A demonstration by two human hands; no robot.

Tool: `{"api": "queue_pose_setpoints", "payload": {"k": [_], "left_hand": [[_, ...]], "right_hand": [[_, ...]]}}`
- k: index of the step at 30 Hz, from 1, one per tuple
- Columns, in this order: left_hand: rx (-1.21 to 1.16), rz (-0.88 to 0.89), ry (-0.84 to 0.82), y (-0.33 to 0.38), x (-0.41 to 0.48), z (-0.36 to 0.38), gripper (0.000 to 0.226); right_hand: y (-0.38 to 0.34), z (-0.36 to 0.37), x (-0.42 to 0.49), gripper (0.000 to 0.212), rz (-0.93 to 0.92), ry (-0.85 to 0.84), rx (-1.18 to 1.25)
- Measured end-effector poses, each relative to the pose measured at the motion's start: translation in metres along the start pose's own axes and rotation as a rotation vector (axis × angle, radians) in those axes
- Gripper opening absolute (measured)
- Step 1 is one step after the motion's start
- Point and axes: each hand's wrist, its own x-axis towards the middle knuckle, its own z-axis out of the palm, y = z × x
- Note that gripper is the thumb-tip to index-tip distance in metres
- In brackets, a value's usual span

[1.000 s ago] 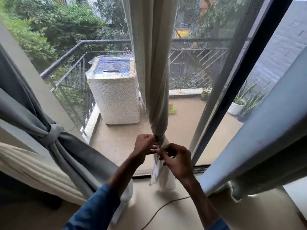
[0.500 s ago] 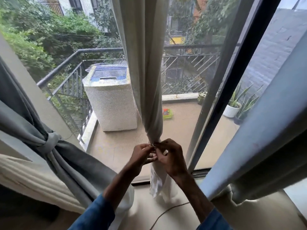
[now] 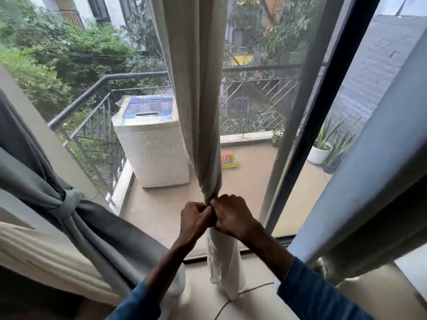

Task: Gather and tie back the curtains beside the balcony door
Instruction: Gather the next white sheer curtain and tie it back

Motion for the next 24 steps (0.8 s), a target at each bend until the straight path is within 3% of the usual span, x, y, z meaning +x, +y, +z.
{"api": "queue_pose_setpoints", "payload": {"k": [8,10,12,20,24], "left_hand": [[-0.228,-0.083,-0.052,-0.005,0.003,-0.01,0.029],[-0.255,-0.088,-0.06,-0.003,0.002,-0.011,0.032],[-0.269,-0.084,-0.08,-0.003,0.001,-0.01,0.033],[-0.182,-0.06,-0.026,-0.01,0.009,-0.009,0.027],[0.021,-0.009,0.032,-0.016,0.016,-0.009,0.033]], "right_hand": [[0.002,0.009,-0.013,0.017,0.027,0.275,0.215],[0.0,0.01,-0.013,0.007,0.114,0.353,0.293],[0.001,0.011,-0.012,0.009,0.195,0.381,0.358],[-0.011,0.016,-0.016,0.023,0.107,0.155,0.225],[-0.013,0.009,-0.007,0.029,0.127,0.002,0.095]]}}
